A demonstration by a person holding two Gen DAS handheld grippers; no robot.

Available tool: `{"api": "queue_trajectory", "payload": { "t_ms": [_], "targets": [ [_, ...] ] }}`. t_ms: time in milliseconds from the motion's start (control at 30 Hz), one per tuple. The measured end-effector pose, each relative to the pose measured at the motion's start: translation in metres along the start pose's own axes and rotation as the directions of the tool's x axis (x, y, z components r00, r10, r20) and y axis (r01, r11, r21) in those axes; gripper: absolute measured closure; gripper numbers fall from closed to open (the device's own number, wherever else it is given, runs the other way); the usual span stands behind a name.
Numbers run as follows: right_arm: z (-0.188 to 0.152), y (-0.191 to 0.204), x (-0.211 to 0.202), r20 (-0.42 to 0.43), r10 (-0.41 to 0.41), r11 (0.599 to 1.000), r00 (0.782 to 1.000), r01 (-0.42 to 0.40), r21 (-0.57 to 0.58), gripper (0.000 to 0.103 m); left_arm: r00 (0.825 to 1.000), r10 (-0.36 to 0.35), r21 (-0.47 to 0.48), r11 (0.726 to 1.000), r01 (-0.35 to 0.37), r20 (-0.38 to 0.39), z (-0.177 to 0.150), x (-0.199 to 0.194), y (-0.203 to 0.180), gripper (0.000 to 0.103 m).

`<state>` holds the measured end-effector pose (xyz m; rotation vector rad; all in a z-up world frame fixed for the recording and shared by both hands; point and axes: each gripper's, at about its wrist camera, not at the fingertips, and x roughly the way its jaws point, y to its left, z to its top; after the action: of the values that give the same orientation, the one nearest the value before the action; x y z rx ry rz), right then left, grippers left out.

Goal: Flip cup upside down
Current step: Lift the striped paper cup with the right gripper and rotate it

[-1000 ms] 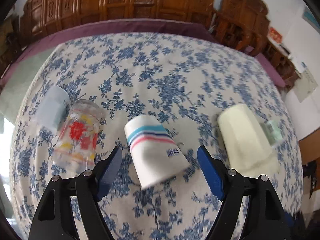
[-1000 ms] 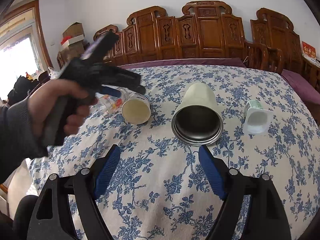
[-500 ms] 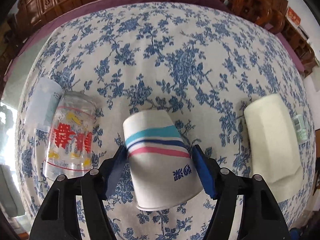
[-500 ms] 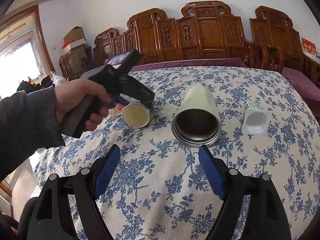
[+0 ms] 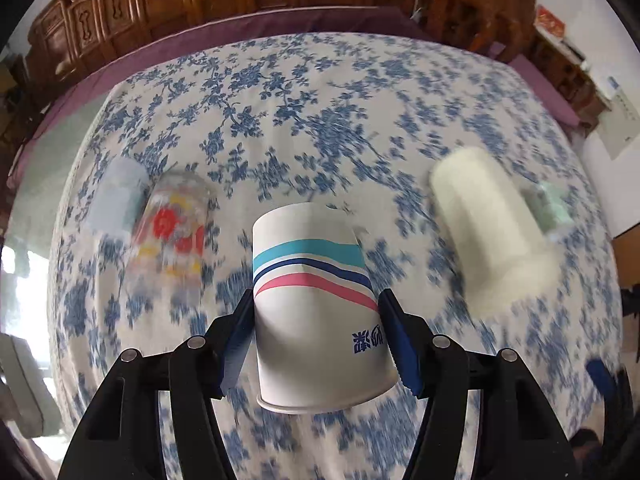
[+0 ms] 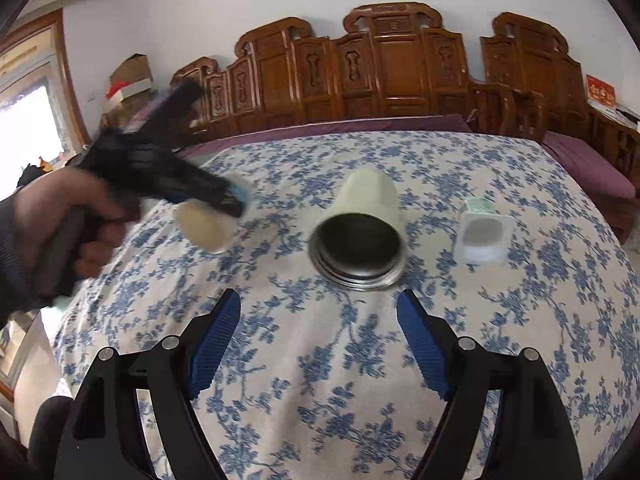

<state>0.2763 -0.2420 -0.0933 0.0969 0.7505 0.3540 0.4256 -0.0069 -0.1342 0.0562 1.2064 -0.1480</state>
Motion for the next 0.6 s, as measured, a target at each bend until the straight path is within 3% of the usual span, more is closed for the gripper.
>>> {"api": "queue_trajectory", "payload": {
  "t_ms": [267,600],
  "targets": [
    [-0.008,-0.017,-0.017,0.013,-0.063,0.998,0.998,0.062,0.032,0.021,0.996,-0.072,0.046,0.997,0.069,0.059,-0.070,-0.035,-0.022,0.044],
    [-0.009,-0.027,-0.033,0.026,-0.106,0.994,0.994,0.105,0.040,0.021,0.986,-0.158,0.078,0.985,0.154,0.052,-0.136,-0.022,-0.061,0.044]
  ]
}}
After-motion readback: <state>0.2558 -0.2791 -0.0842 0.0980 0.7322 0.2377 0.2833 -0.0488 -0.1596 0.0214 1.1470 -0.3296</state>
